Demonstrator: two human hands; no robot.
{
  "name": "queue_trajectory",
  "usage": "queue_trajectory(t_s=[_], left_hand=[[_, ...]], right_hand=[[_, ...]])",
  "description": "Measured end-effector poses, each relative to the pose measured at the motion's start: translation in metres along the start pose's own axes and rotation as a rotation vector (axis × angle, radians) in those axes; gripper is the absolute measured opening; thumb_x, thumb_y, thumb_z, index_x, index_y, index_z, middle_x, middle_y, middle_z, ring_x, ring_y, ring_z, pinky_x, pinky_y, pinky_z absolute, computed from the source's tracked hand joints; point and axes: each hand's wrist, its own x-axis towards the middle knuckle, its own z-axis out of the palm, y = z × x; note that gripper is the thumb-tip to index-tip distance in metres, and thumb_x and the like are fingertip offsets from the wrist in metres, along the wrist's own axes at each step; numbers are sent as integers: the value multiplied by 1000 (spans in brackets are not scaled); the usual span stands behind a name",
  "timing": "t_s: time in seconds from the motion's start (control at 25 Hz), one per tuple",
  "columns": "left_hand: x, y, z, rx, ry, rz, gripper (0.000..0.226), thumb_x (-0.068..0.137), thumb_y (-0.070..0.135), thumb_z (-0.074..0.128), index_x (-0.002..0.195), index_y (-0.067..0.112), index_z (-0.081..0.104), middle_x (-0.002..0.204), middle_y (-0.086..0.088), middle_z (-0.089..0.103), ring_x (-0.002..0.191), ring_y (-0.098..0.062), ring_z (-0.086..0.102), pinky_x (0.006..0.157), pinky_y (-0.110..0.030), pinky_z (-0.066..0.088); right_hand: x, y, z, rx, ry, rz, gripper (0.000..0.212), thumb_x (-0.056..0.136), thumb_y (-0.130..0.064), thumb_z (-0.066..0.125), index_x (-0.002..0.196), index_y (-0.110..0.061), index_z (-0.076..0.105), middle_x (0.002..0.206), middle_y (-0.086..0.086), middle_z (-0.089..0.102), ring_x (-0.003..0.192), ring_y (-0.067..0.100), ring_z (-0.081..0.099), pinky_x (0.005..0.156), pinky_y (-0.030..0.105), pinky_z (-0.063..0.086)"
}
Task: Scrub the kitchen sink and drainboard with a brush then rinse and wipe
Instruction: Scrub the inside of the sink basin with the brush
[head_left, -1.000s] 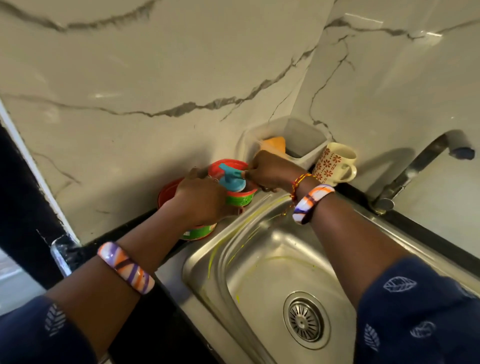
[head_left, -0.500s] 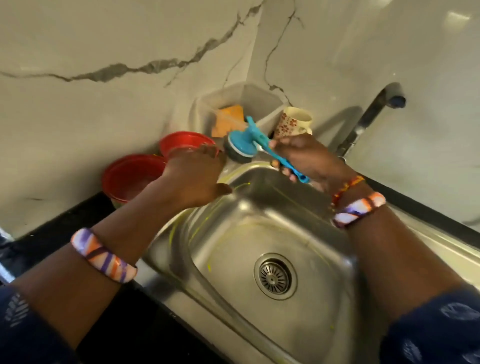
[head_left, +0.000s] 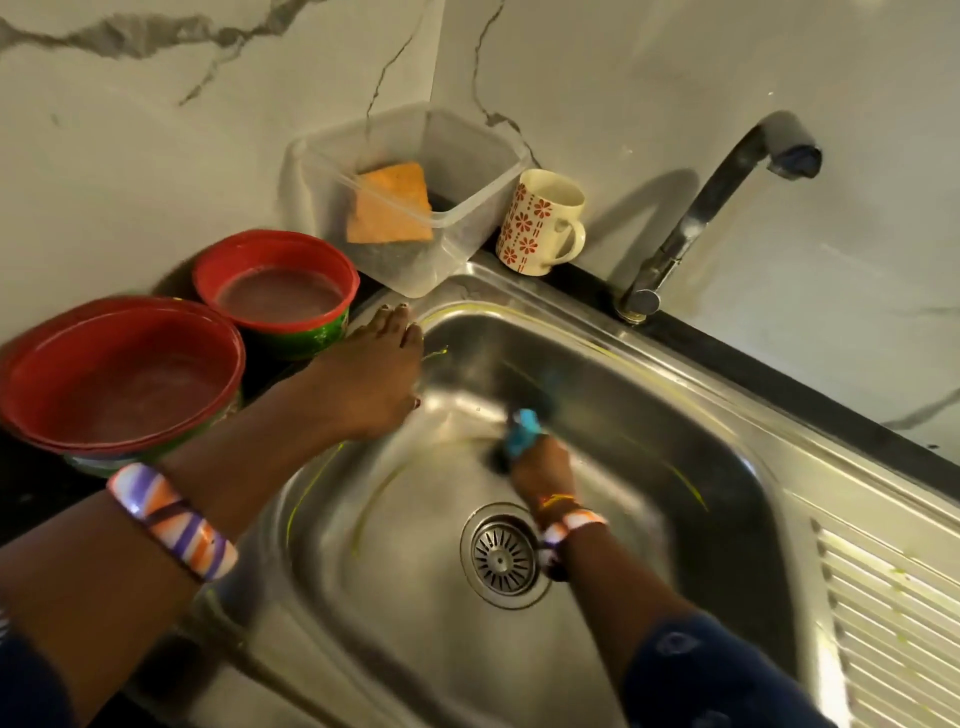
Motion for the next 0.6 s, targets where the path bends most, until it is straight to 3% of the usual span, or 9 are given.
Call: queue_trajectory(t_s=[0.12, 0.24, 0.36, 0.48, 0.6], left_hand=[[8, -9, 10, -13, 24, -34, 70, 98, 29, 38, 147, 0, -2, 155, -22, -7, 145, -31, -5, 119, -38, 7], [9, -11, 14, -6, 5, -48, 68, 99, 28, 37, 146, -2, -1, 155, -23, -2, 145, -31, -1, 119, -37, 9], [12, -11, 12, -58, 44, -79, 62, 97, 23, 41, 143, -7, 12, 153, -23, 10, 143, -32, 13, 114, -40, 24], [12, -8, 6, -89, 99, -150, 51, 94, 11, 43, 137, -8, 24, 148, -24, 22, 130, -36, 39, 95, -40, 41], [9, -5, 3, 13, 106, -154, 35, 91, 5, 41, 125, -3, 39, 133, -19, 41, 116, -31, 50, 84, -36, 43]], right_hand=[[-2, -64, 43, 75, -110, -158, 33, 92, -13, 45, 123, -4, 55, 123, 19, 59, 116, 35, 53, 90, 31, 39], [4, -42, 18, -53, -145, -207, 34, 92, -19, 47, 123, -9, 57, 121, 18, 61, 114, 35, 55, 89, 35, 44], [12, 44, -41, -167, -108, 30, 36, 92, -21, 51, 120, -2, 59, 120, 21, 62, 114, 36, 57, 93, 38, 46], [9, 106, -87, -197, -63, 354, 32, 90, -15, 53, 112, 7, 61, 116, 26, 62, 108, 38, 59, 90, 38, 46], [15, 90, -70, -96, 0, 342, 36, 89, -19, 56, 113, 8, 60, 116, 26, 62, 107, 38, 60, 83, 34, 46]])
